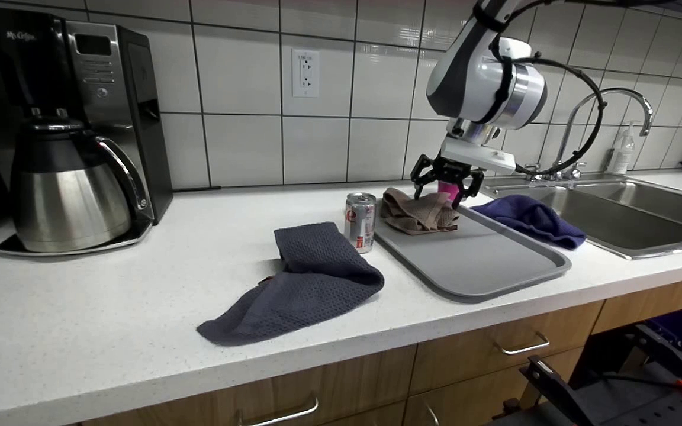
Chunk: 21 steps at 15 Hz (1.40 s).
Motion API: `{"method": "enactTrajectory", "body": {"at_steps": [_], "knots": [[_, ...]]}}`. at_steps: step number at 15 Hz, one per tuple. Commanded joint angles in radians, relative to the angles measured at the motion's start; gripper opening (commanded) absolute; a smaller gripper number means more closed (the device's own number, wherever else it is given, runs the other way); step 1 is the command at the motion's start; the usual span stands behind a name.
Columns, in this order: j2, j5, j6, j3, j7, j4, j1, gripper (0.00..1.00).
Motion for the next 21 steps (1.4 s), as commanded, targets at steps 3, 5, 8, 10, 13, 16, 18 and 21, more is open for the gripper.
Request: {"method": "enactTrajectory", "body": {"at_steps": [3,5,8,10,13,16,18,21], "knots": [[0.056,-0.017,-0.064,0.004,0.039,0.077,-0.004,1.0],[0.068,-0.018,-0.075,0.004,0.039,0.089,-0.005,1.0],[0.082,-0.015,-0.084,0.009,0.035,0.103,-0.009,0.72],[0.087,-0.016,-0.093,0.007,0.035,0.11,-0.008,0.56],[0.087,-0.014,-0.098,0.008,0.033,0.115,-0.009,0.33],[0.082,-0.013,-0.1,0.008,0.031,0.113,-0.011,0.1],[0.078,-0.012,-0.1,0.009,0.029,0.111,-0.013,0.0],[0.068,-0.008,-0.1,0.012,0.023,0.103,-0.018,0.01]]}}
